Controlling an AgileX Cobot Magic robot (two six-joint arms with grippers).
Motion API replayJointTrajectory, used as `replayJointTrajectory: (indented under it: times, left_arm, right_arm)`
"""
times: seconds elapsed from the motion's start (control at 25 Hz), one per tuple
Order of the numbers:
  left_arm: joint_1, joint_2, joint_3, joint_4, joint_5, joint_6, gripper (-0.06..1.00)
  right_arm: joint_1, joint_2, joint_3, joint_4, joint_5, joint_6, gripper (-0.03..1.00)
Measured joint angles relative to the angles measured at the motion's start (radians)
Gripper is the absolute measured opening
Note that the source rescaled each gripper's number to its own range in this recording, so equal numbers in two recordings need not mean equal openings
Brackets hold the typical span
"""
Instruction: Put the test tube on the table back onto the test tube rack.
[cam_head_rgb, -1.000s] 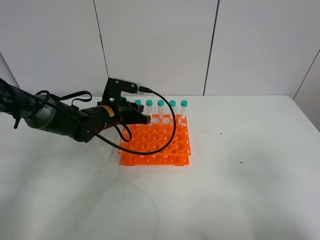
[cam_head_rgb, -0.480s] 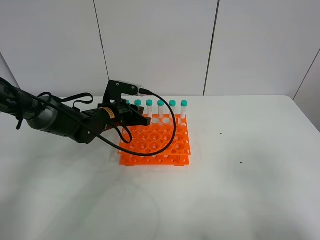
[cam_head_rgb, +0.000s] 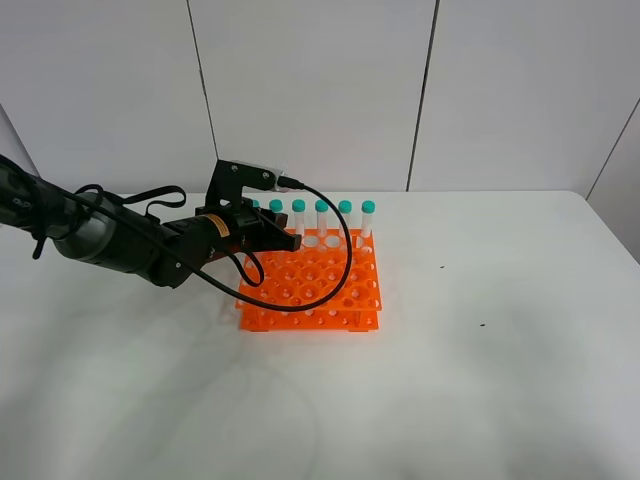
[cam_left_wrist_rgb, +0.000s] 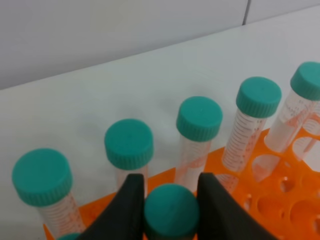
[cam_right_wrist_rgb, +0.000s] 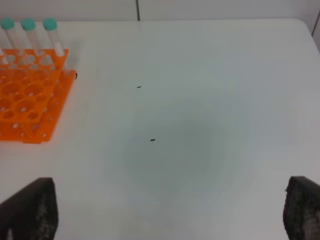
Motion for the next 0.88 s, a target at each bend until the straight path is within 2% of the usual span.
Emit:
replayJointTrajectory:
  times: [0.16, 0.28, 0.4, 0.88]
  left_arm:
    - [0.0, 0.0, 0.0, 0.0, 0.0, -0.009, 0.29]
    - [0.0, 0.0, 0.0, 0.0, 0.004, -0.017, 0.39]
    - [-0.001, -0.009, 0.0, 0.0, 0.024, -0.028, 0.43]
    - [-0.001, -0.171, 0.0, 0.0, 0.053, -0.033, 0.44]
  right_arm:
    - [0.0, 0.0, 0.0, 0.0, 0.0, 0.0, 1.0]
    - [0.0, 0.0, 0.0, 0.0, 0.0, 0.0, 1.0]
    - [0.0, 0.0, 0.0, 0.0, 0.0, 0.0, 1.0]
    - [0.0, 0.0, 0.0, 0.0, 0.0, 0.0, 1.0]
